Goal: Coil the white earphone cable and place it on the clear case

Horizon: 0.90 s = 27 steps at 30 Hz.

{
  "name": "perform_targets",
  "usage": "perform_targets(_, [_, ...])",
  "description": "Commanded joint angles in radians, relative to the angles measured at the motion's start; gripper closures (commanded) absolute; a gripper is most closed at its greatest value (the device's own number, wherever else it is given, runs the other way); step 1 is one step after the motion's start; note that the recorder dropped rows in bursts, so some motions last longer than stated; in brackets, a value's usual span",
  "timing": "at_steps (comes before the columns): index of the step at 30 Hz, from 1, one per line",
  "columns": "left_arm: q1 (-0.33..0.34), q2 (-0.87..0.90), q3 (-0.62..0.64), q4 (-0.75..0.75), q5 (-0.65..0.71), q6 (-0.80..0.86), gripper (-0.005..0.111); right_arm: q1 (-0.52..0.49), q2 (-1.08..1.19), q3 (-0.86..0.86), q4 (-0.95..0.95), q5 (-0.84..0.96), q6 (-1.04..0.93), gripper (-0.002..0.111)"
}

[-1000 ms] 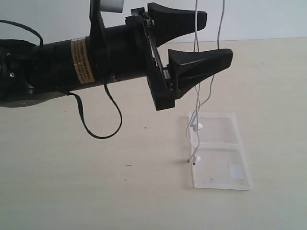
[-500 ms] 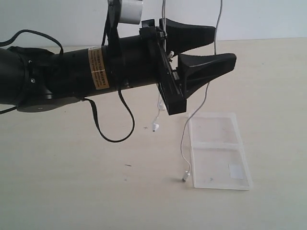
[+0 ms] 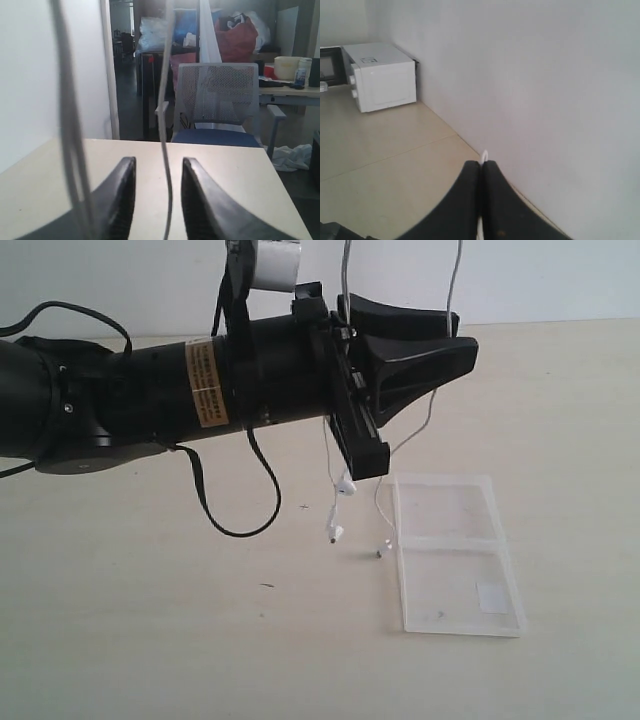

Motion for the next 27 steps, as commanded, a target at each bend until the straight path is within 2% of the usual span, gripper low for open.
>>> perform_targets(1, [-0.004,0.001,-0.008,0.009,0.028,-0.025,0.076,-0.001,-0.014,-0.001,-0.111,-0.012,0.062,0.108])
perform_targets(10, [-0.004,0.001,-0.008,0.009,0.024,-0.029,0.073,-0.001,-0.025,-0.001,-0.064,-0.016,0.063,0.108])
perform_targets(12, [-0.004,0.001,-0.008,0.006,0.006,-0.029,0.063,-0.001,-0.023,-0.001,-0.03,-0.018,0.063,0.108])
perform_targets(15, [-0.004,0.001,-0.008,0.012,-0.043,-0.047,0.037,-0.001,-0.023,-0.001,0.003,-0.018,0.063,0.108])
perform_targets(17, [-0.004,0.001,-0.008,0.0,-0.05,-0.047,0.028,-0.001,-0.023,-0.001,0.011,-0.018,0.063,0.108])
perform_targets(20, [-0.004,0.001,-0.008,-0.01,-0.045,-0.049,0.03,-0.001,-0.023,-0.001,0.027,-0.018,0.063,0.108])
perform_targets(24, [-0.004,0.001,-0.008,-0.008,-0.045,-0.056,0.047,-0.001,-0.013,-0.001,0.078,-0.018,0.063,0.108])
perform_targets(27, [-0.004,0.001,-0.008,-0.007,-0.066,-0.078,0.054,-0.001,0.0,-0.001,0.104,-0.021,0.063,0.108])
